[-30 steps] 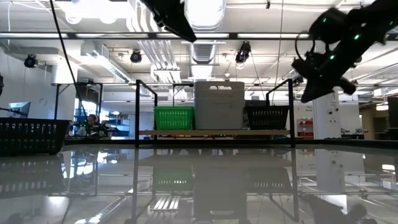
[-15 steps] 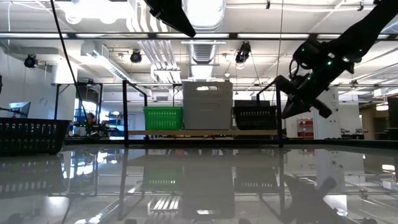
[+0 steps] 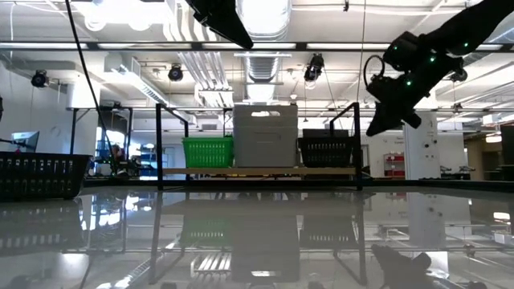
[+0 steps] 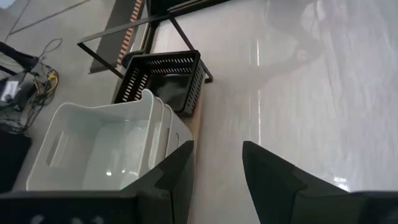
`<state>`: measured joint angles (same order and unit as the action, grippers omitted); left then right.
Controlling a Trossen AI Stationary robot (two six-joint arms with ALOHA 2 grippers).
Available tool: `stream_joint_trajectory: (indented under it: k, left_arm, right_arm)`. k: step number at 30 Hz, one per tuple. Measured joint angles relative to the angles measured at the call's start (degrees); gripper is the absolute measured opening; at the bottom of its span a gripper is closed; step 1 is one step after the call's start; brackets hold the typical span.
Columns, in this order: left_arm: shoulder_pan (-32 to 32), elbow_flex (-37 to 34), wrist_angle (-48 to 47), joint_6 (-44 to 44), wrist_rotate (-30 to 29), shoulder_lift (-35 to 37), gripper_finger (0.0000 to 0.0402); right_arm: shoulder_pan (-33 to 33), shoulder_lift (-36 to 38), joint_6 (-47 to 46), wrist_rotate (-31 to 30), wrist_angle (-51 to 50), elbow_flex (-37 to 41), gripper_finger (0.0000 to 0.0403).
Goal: Stack baskets on shelf by color
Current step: Adjust the shelf, then stack the black bin on the stacked black bins on the shelf
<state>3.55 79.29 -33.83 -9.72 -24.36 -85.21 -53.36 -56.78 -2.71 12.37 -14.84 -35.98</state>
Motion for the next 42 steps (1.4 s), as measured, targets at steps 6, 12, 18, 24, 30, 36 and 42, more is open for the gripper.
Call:
stream_joint_trajectory:
  k: [6,12,18,24,30,36,42]
  left_arm:
    - [0.04,0.0,0.0,0.35,0.0,0.0,0.0121]
    - [0.04,0.0,0.0,0.35,0.0,0.0,0.0121]
    - [0.07,-0.03,0.0,0.35,0.02,0.0,0.0121]
    - [0.07,-0.09,-0.02,0.33,0.02,0.0,0.0121]
    - [0.11,-0.09,-0.02,0.35,0.04,0.0,0.0121]
    - [0.34,-0.16,-0.05,0.35,0.04,0.0,0.0121]
    - [1.52,-0.19,-0.06,-0.09,0.02,0.0,0.0121]
  right_arm:
    - [-0.51,-1.6,17.73,2.0,-0.48,1.68,0.0008]
    - [-0.53,-8.64,23.81,6.93,6.09,1.87,0.0008]
    - [-0.53,-14.09,25.86,11.19,15.25,1.61,0.0008]
    - [-0.53,-17.63,25.76,12.26,21.95,1.59,0.0009]
    - [-0.53,-20.94,25.21,16.14,25.94,1.59,0.0009]
    - [-0.47,-17.22,25.28,7.4,22.31,1.59,0.0009]
    - [2.24,-4.07,19.47,-18.68,8.16,1.08,0.0009]
